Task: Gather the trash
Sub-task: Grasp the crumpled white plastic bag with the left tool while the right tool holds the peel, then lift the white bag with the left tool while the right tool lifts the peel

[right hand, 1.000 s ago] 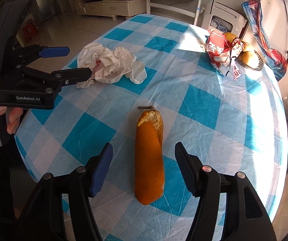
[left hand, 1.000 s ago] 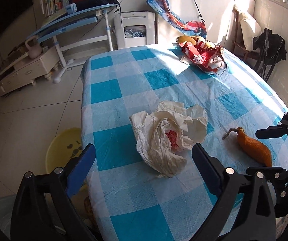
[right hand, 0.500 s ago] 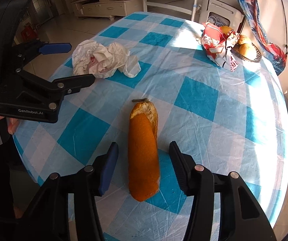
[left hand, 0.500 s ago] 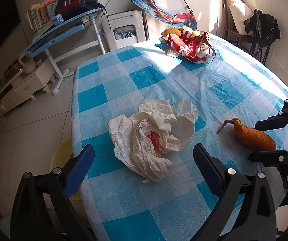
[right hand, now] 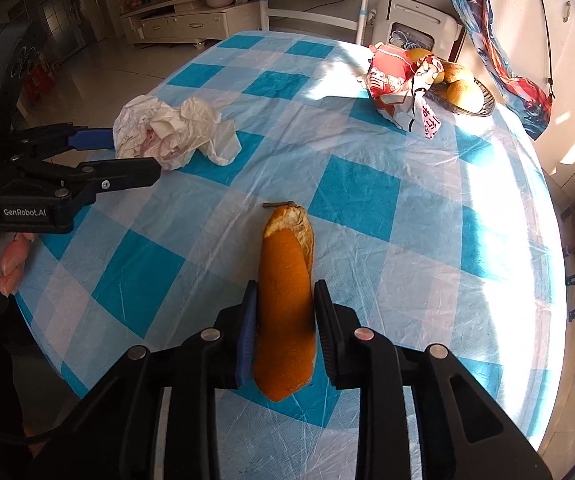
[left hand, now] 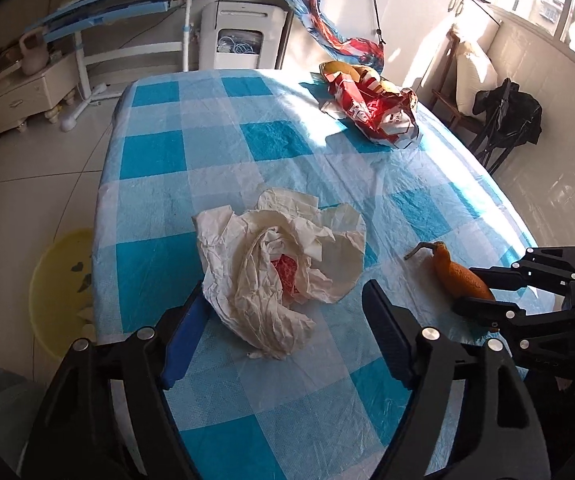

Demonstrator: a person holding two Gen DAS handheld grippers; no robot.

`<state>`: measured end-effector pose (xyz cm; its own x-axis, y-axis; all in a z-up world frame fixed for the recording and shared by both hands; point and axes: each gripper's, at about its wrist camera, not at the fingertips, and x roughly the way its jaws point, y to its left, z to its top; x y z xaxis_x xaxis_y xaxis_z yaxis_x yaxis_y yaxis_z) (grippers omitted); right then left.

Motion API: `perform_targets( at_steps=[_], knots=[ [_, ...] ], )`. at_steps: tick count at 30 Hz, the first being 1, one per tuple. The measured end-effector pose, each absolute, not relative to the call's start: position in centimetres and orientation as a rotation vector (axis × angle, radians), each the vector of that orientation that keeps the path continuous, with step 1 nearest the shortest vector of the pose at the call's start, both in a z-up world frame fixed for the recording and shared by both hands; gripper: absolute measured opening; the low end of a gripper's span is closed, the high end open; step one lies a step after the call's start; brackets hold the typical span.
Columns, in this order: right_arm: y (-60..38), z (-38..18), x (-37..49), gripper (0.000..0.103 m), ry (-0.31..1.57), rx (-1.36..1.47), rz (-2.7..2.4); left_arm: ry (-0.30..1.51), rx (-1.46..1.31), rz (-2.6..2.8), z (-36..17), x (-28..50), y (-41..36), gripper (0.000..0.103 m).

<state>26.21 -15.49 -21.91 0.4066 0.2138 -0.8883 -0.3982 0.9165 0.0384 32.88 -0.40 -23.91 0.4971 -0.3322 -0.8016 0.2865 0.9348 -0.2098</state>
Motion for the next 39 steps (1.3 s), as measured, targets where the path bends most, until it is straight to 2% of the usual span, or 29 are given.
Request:
perform_targets(
  at_steps=[3,6,9,10,11,12,13,15,19,21,22,23,27,28,29,31,32,39],
  knots=[
    [-15.4,-22.1,26.2,0.037,1.09,-0.198,0.389,0.978,-0.099,-0.365,-23.8,33.1,0.4,0.073],
    [-15.3,-22.2,26.3,0.039,1.091,-0.2,0.389,0.981,-0.083,-0.317,-24.0,33.3,0.4,0.087],
    [-15.3,-22.2,26.3,0.037,1.09,-0.203,0.39,0.972,-0.06,-0.321,-24.3,33.7,0.0,0.089],
    [-15.3,-22.2,26.3,0.032,1.088,-0.206,0.394,0.965,-0.062,-0.334,-24.5,33.7,-0.2,0.079],
    [-15.2,-22.1,26.3,0.026,1.085,-0.212,0.394,0.974,-0.062,-0.345,-24.6,33.9,-0.4,0.06],
    [-15.2,-22.0,26.3,0.024,1.079,-0.212,0.396,0.964,-0.045,-0.342,-24.5,33.8,-0.6,0.052],
    [-15.1,-21.9,26.2,0.023,1.075,-0.208,0.399,0.982,-0.048,-0.363,-24.6,34.0,-0.7,0.03],
    [-15.2,-21.8,26.2,0.023,1.071,-0.206,0.402,0.981,-0.08,-0.375,-24.4,33.9,-0.4,0.028],
    [-15.5,-21.9,26.5,0.024,1.072,-0.185,0.393,0.991,-0.076,-0.382,-24.1,33.7,-0.2,0.029],
    [-15.7,-21.9,26.6,0.029,1.074,-0.17,0.389,1.001,-0.06,-0.368,-24.3,33.7,-0.3,0.042],
    [-15.7,-21.9,26.6,0.032,1.077,-0.169,0.388,0.997,-0.043,-0.351,-24.3,33.6,-0.5,0.058],
    [-15.6,-22.0,26.7,0.035,1.078,-0.173,0.388,0.988,-0.022,-0.339,-24.4,33.5,-0.7,0.07],
    [-15.1,-22.4,26.5,0.035,1.083,-0.206,0.389,0.971,0.05,-0.344,-24.8,33.3,-1.8,0.072],
    [-15.1,-22.3,26.6,0.033,1.084,-0.206,0.39,0.964,0.067,-0.344,-24.8,33.3,-2.1,0.064],
    [-15.0,-22.3,26.6,0.027,1.085,-0.206,0.389,0.963,0.08,-0.351,-24.7,33.2,-2.3,0.046],
    [-14.6,-22.2,26.5,0.025,1.078,-0.215,0.395,0.976,0.062,-0.381,-24.4,33.3,-2.2,0.029],
    [-14.3,-22.1,26.5,0.023,1.075,-0.215,0.403,0.97,0.045,-0.386,-24.1,33.2,-2.0,0.024],
    [-12.9,-21.0,26.8,0.023,1.006,-0.175,0.412,0.889,-0.031,-0.365,-21.6,32.9,0.2,0.023]
  ],
)
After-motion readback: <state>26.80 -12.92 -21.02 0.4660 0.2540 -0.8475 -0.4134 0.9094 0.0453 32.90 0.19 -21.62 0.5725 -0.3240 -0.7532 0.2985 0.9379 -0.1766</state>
